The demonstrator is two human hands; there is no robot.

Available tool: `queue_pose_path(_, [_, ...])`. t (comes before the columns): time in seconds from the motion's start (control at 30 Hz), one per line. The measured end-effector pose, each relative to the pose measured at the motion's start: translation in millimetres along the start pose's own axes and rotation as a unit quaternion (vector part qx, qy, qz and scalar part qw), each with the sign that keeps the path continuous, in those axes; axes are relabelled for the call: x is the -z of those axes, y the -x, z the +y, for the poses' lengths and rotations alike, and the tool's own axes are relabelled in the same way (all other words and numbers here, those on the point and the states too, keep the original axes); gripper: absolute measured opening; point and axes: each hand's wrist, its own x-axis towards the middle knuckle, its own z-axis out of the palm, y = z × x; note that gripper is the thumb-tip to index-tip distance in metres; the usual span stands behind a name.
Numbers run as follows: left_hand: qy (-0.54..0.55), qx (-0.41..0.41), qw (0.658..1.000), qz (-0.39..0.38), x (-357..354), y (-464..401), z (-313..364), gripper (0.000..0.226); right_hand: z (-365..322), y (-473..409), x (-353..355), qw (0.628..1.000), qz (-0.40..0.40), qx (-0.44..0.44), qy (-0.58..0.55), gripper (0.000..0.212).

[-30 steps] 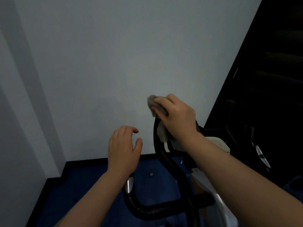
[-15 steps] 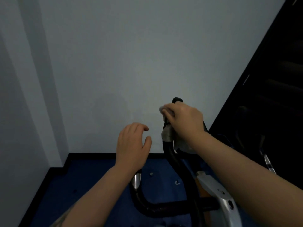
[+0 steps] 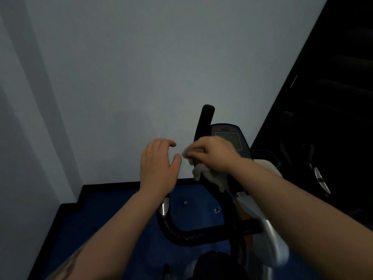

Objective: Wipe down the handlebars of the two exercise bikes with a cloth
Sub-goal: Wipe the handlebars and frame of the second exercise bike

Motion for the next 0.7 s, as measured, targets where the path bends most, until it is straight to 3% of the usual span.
queue_pose_path(0.1, [0.0,0.004,1.0,-0.016,3,-1,0,0.028,6,26,-14,1.0,-0.01,0.003,-0.021,0.018])
queue_pose_path(0.23, [0.015,0.019,0.999,-0.023,6,7,6,0.038,22,86,-12,0.991,-0.13,0.033,0.0,0.02])
queue_pose_path(0.3, [0.039,0.023,0.999,-0.015,5,27,13,0.046,30,101,-2,0.982,-0.17,0.0,-0.079,0.015])
queue_pose_path(0.37, [0.073,0.016,0.997,-0.014,2,54,23,0.051,31,99,7,0.969,-0.127,-0.044,-0.206,0.014])
queue_pose_path(0.43, [0.105,0.025,0.993,-0.038,-2,79,33,0.048,24,84,3,0.959,-0.002,-0.085,-0.269,0.018])
queue_pose_path(0.5, [0.132,0.038,0.989,-0.063,-6,96,42,0.041,10,68,-14,0.958,0.1,-0.154,-0.222,0.024])
queue_pose_path(0.57, [0.162,0.051,0.982,-0.08,-6,106,50,0.04,-5,71,-33,0.954,0.14,-0.219,-0.148,0.023])
queue_pose_path(0.63, [0.183,0.068,0.976,-0.096,-5,113,54,0.04,-7,93,-38,0.96,0.141,-0.226,-0.088,0.018])
queue_pose_path(0.7, [0.181,0.073,0.974,-0.115,-3,121,54,0.039,-2,125,-33,0.972,0.092,-0.212,-0.031,0.019])
